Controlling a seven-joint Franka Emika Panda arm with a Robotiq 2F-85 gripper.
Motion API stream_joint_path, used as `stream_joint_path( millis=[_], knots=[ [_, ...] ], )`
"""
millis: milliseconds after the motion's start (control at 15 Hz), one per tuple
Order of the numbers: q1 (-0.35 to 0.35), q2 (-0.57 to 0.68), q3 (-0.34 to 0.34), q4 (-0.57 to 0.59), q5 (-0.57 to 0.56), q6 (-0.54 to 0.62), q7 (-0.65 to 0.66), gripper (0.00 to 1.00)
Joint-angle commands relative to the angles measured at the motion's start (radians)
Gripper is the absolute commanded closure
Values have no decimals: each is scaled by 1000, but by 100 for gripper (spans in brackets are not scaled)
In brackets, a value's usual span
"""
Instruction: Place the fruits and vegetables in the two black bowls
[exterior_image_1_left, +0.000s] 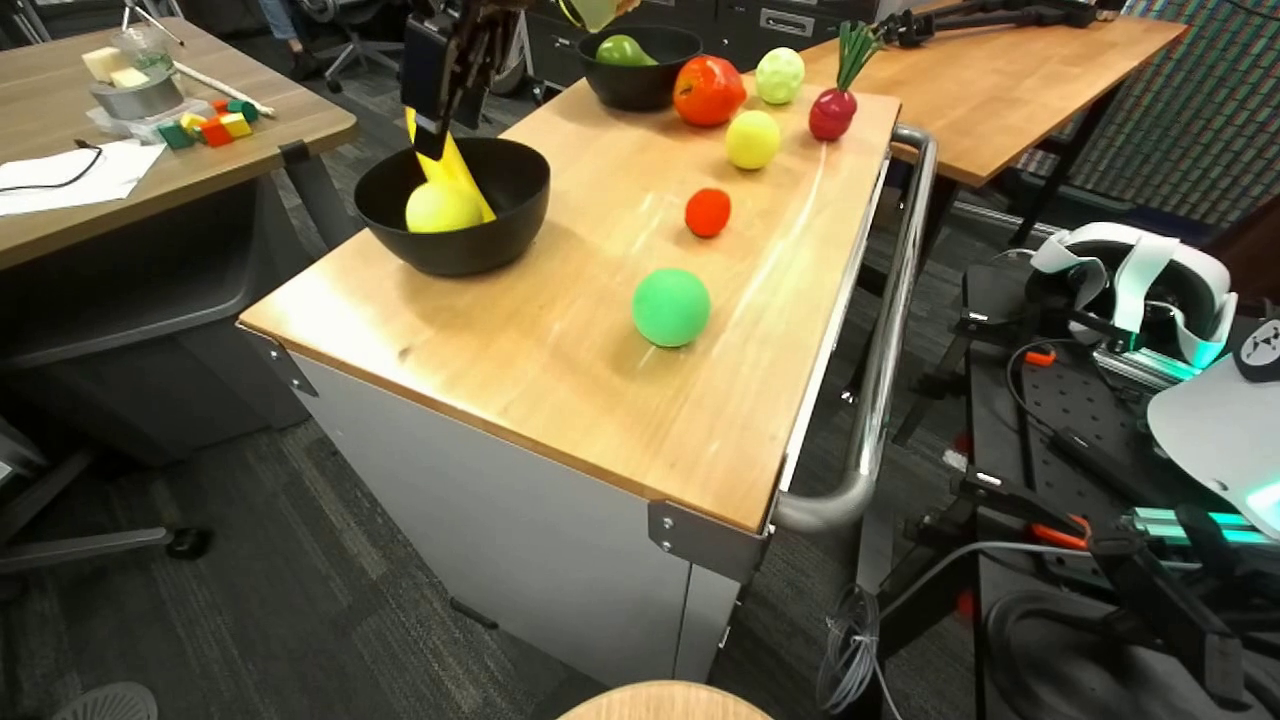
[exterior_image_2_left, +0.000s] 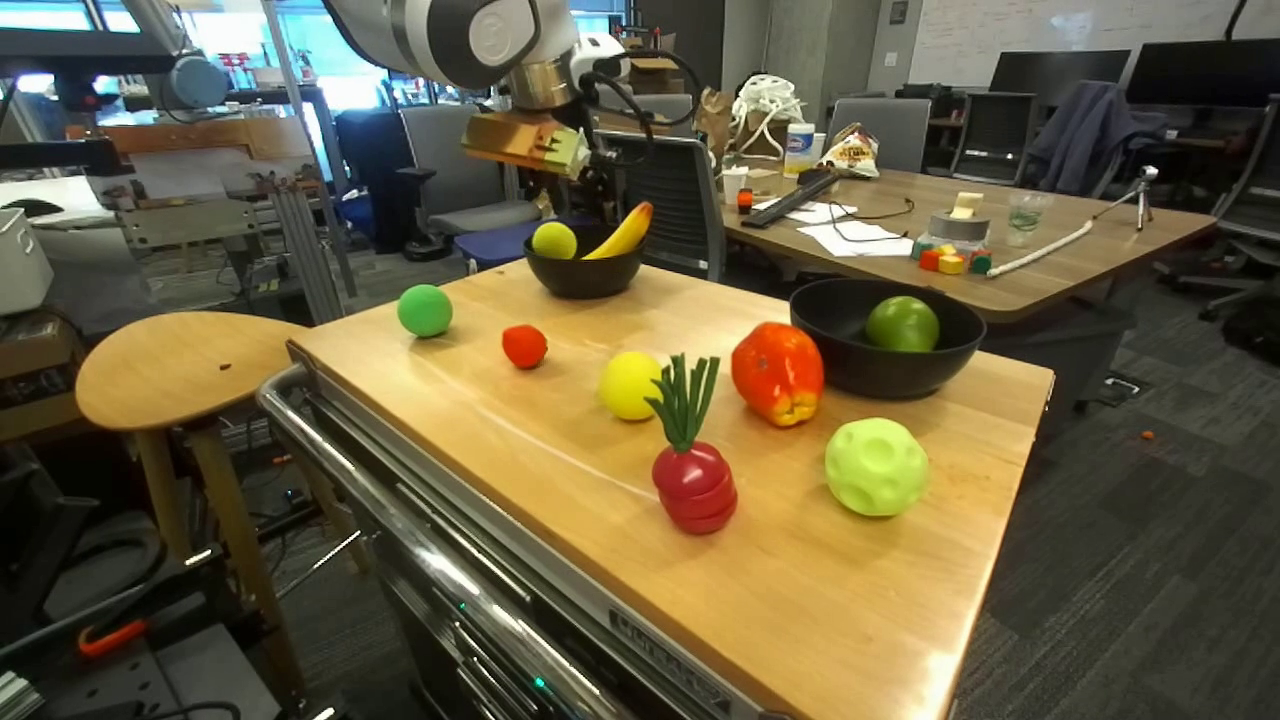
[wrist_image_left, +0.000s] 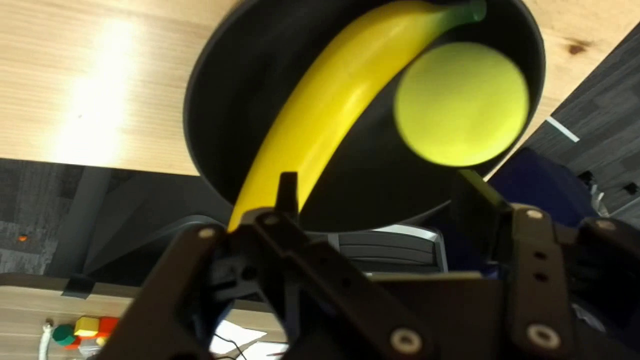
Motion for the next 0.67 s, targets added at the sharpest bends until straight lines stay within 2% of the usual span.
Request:
stream_joint_path(
  millis=[0,333,600],
  knots=[
    [-11,-90,24,-66,-35,-93,-25,0],
    [-29,-225,82,-185,59,-264,-241,0],
    [10,-264,72,-235,40,-389,-296,0]
  ],
)
